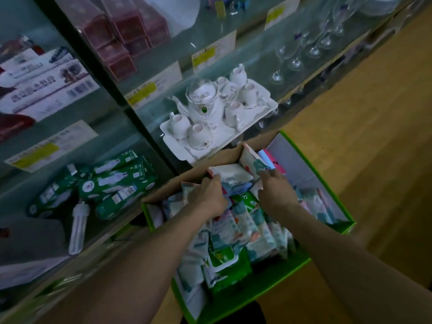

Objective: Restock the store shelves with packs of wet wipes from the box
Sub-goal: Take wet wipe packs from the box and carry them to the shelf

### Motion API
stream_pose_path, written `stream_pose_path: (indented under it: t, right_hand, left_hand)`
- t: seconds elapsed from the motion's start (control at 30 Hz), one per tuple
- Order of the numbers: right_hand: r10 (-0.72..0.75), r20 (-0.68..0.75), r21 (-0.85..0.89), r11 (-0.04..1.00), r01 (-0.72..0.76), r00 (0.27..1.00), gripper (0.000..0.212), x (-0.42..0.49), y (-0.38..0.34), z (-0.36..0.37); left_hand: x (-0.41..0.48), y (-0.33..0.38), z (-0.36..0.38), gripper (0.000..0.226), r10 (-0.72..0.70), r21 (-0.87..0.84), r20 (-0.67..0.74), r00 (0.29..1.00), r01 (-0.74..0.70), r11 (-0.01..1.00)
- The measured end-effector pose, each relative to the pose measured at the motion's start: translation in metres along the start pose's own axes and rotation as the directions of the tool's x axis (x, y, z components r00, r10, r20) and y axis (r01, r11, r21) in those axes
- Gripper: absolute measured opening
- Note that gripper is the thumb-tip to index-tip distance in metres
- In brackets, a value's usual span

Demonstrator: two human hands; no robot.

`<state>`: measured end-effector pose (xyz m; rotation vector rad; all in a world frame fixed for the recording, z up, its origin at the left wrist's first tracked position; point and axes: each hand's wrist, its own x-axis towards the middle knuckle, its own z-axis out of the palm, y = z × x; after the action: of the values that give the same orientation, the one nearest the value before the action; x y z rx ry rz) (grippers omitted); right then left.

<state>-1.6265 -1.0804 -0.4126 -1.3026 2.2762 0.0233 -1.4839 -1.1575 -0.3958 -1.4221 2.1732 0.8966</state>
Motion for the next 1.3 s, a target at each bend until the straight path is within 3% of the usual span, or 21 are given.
stream_pose_path:
  t: [0.17, 0.37, 0.47, 0.6, 0.83, 0.9, 0.97, 1.03, 1.1, 1.2, 1.3]
  right_hand:
    - [0.032, -0.092, 0.108, 0.994, -0.022, 0.995, 0.056, 0.035, 0.009, -0.006]
    - [0.037, -0.051, 0.12, 0.992, -0.031, 0.998, 0.038, 0.066, 0.005, -0.002]
    - [0.042, -0.01, 0.141, 0.989, -0.04, 0.999, 0.035, 0.074, 0.007, 0.005]
    - [-0.013, -0.02, 0.229, 0.973, 0.018, 1.0, 0.011, 0.076, 0.017, 0.0]
    - [-0.175, -0.123, 0.365, 0.907, 0.209, 0.977, 0.024, 0.069, 0.009, -0.012]
    - [-0.18, -0.115, 0.483, 0.849, 0.213, 0.977, 0.024, 0.07, 0.001, -0.013]
    - [-0.17, -0.061, 0.602, 0.779, 0.172, 0.983, 0.023, 0.069, -0.007, -0.015]
    - [-0.189, 0.015, 0.635, 0.76, 0.137, 0.982, 0.024, 0.066, -0.013, -0.014]
    - [-0.173, 0.112, 0.634, 0.771, 0.063, 0.979, 0.032, 0.062, -0.013, -0.015]
    - [-0.127, 0.226, 0.684, 0.726, -0.065, 0.966, 0.04, 0.066, -0.007, -0.017]
    - [-0.009, 0.155, 0.675, 0.731, -0.099, 0.988, 0.035, 0.074, 0.002, -0.019]
  left_hand:
    - [0.024, 0.005, 0.008, 0.066, -0.013, 0.086, -0.099, 0.995, 0.021, 0.996]
    - [0.043, 0.004, 0.013, 0.057, 0.03, 0.119, -0.144, 0.989, -0.013, 0.993]
    - [0.05, 0.001, 0.014, 0.047, 0.035, 0.071, -0.164, 0.986, -0.023, 0.997]
    - [0.054, 0.001, 0.012, 0.045, 0.072, 0.01, -0.202, 0.977, -0.072, 0.997]
    - [0.055, 0.013, 0.006, 0.028, 0.132, -0.023, -0.232, 0.964, -0.141, 0.99]
    - [0.057, 0.016, 0.006, 0.027, 0.105, -0.139, -0.216, 0.971, -0.137, 0.981]
    - [0.059, 0.02, 0.006, 0.028, -0.046, -0.467, -0.126, 0.991, -0.018, 0.884]
    - [0.058, 0.024, 0.003, 0.029, -0.196, -0.764, 0.087, 0.977, 0.192, 0.616]
    - [0.058, 0.025, -0.001, 0.032, -0.237, -0.835, 0.243, 0.941, 0.327, 0.443]
    - [0.06, 0.02, 0.0, 0.025, -0.276, -0.825, 0.279, 0.92, 0.377, 0.421]
    - [0.063, 0.019, 0.004, 0.016, -0.3, -0.864, 0.288, 0.909, 0.382, 0.328]
